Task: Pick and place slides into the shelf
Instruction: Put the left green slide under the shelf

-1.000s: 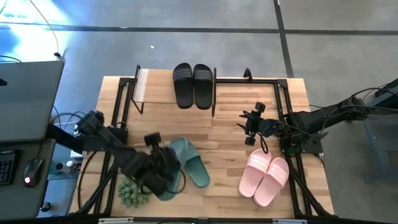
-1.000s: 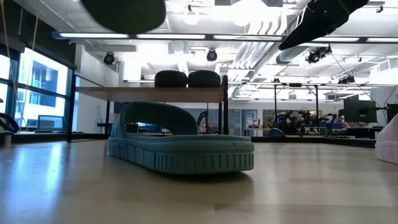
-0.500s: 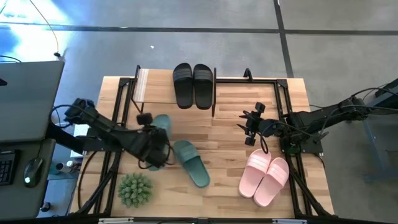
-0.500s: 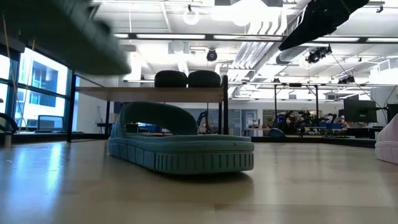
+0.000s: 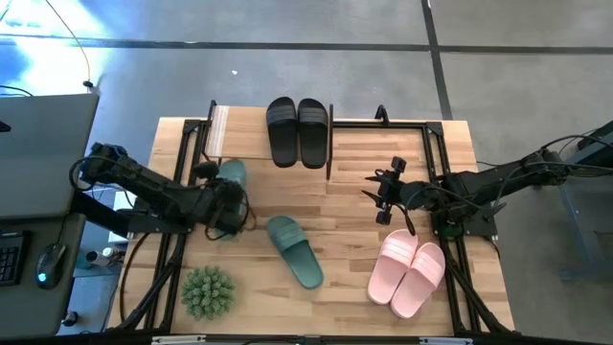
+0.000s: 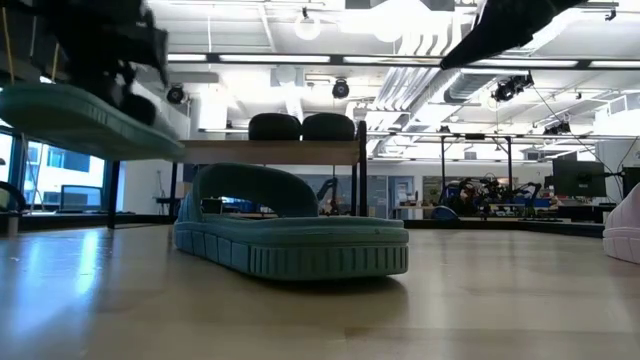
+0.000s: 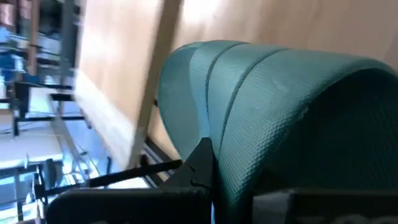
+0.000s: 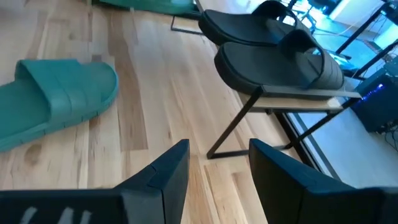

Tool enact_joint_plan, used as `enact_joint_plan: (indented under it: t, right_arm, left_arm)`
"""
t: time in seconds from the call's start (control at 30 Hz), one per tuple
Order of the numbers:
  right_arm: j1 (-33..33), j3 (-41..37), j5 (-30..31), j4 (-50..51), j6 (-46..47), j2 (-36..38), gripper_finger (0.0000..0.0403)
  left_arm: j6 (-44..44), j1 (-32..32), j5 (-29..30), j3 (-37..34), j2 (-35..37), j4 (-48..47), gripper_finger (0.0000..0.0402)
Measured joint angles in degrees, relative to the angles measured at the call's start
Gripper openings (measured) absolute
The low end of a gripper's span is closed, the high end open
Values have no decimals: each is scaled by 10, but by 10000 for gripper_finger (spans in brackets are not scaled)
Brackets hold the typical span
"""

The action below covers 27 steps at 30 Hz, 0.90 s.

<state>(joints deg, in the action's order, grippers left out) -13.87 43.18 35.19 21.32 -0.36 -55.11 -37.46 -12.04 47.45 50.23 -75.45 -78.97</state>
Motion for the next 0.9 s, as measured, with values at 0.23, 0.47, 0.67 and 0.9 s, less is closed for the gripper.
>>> enact_joint_plan:
  t: [0.23,0.47,0.67,0.9]
  right_arm:
    - [0,0,-11,-2,-1,0,158]
    - [0,0,-10,-2,-12,0,158]
    - [0,0,-9,-3,-16,0,158]
    - [0,0,-8,-7,-27,0,158]
  left_arm:
    - [215,141,-30,-27,-1,152,0]
    - [350,268,-41,-42,-1,270,0]
    - [431,343,-49,-42,-26,286,0]
    - [500,388,-30,-41,-66,338,0]
